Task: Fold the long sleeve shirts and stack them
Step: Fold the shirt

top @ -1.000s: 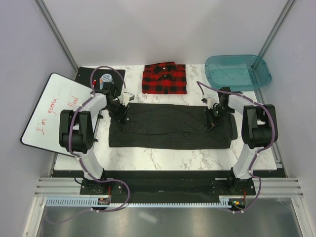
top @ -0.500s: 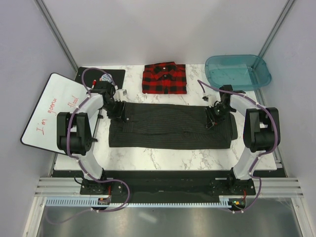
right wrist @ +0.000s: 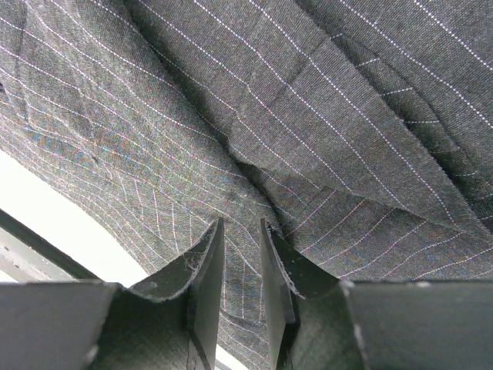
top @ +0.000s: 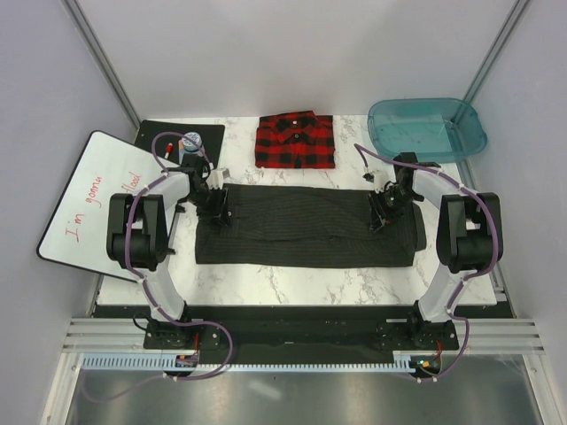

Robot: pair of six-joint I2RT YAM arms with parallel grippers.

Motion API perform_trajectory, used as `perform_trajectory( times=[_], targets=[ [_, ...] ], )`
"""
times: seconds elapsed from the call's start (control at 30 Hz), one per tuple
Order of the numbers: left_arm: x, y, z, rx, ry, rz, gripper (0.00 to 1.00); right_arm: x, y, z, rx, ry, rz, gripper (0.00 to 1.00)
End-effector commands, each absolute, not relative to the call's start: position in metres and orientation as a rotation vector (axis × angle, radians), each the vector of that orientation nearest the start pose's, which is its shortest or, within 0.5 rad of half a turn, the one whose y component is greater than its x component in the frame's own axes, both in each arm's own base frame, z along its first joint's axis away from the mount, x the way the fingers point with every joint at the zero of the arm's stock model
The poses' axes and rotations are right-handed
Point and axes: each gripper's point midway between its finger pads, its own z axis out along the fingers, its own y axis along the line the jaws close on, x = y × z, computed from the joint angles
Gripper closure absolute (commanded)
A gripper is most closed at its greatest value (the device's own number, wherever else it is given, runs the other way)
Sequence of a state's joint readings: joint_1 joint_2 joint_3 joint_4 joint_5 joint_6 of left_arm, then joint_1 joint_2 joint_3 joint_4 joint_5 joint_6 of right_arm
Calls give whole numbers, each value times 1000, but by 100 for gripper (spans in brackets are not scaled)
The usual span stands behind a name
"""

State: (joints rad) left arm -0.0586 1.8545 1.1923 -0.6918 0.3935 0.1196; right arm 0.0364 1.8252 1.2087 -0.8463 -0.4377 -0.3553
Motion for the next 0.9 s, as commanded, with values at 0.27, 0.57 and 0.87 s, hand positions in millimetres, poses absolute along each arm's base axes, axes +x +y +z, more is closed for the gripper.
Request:
perform_trajectory(
  times=[0.27,0.57,0.87],
  targets=[
    [338,-88,38,288,2771,-578,89,315,70,46,-616,2800,583,66],
    [338,-86,78,349,2698,-550,98,315,68,51,-624,2792,555,58],
    [325,-66,86,415,2722,-450,98,314,64,67,-648,2765,517,49]
  ],
)
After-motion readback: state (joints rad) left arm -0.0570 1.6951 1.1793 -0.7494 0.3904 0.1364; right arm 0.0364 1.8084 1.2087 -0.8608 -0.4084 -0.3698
